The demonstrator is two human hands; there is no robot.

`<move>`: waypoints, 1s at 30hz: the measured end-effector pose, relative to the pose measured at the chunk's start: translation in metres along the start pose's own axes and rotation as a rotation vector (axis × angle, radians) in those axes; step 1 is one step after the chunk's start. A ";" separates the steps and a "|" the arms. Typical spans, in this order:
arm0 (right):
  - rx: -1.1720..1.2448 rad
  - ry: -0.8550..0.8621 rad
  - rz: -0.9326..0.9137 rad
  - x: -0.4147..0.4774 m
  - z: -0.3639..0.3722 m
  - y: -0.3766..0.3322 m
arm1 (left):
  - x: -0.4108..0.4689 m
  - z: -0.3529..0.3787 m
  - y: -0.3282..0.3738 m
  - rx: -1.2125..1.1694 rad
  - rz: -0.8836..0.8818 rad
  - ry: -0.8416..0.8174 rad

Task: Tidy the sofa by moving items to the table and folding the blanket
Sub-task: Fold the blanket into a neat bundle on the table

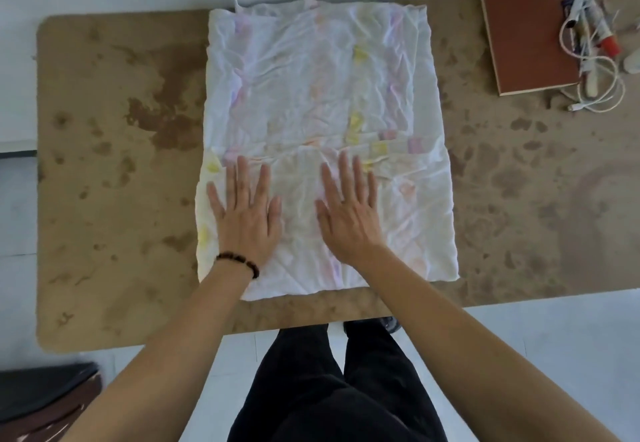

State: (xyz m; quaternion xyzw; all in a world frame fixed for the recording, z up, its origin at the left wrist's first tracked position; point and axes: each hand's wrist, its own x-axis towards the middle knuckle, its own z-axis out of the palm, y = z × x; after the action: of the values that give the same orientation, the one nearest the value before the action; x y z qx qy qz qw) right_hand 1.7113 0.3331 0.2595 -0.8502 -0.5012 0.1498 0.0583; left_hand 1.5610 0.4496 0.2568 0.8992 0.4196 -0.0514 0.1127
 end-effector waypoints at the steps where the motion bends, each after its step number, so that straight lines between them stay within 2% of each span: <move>1: -0.010 -0.022 -0.073 0.012 0.006 -0.007 | 0.014 0.001 0.003 -0.005 0.005 -0.022; 3: -0.069 -0.079 -0.228 0.033 0.017 0.002 | 0.037 0.007 -0.006 -0.001 -0.053 -0.084; 5: -0.137 -0.084 -0.260 0.050 0.013 0.045 | 0.049 0.010 -0.024 0.067 -0.076 -0.128; 8: -0.165 -0.069 0.009 0.056 -0.010 0.124 | 0.054 0.009 -0.031 0.100 -0.068 -0.117; 11: -0.102 -0.075 0.304 0.039 -0.025 0.167 | 0.052 0.011 -0.026 0.061 -0.064 -0.104; 14: -0.040 0.063 0.355 0.028 -0.038 0.177 | 0.053 0.005 -0.033 -0.105 -0.056 0.055; 16: -0.077 0.149 0.246 0.026 -0.049 0.179 | 0.058 -0.002 -0.044 -0.142 -0.089 0.243; 17: -0.106 0.166 0.185 0.025 -0.053 0.181 | 0.062 -0.004 -0.051 -0.114 -0.103 0.287; 20: -0.159 0.168 0.133 0.029 -0.064 0.184 | 0.067 -0.008 -0.074 -0.015 -0.054 0.269; 25: -0.049 0.156 0.315 0.039 -0.077 0.189 | 0.071 -0.012 -0.088 0.014 0.049 0.260; 30: -0.016 0.091 0.431 0.055 -0.068 0.189 | 0.088 -0.016 -0.076 -0.077 -0.187 0.356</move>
State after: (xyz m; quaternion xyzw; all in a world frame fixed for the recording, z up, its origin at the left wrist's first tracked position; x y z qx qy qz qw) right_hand 1.9157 0.2918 0.2656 -0.9441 -0.3058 0.1160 0.0406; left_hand 1.5596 0.5663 0.2439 0.8463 0.5160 0.1142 0.0660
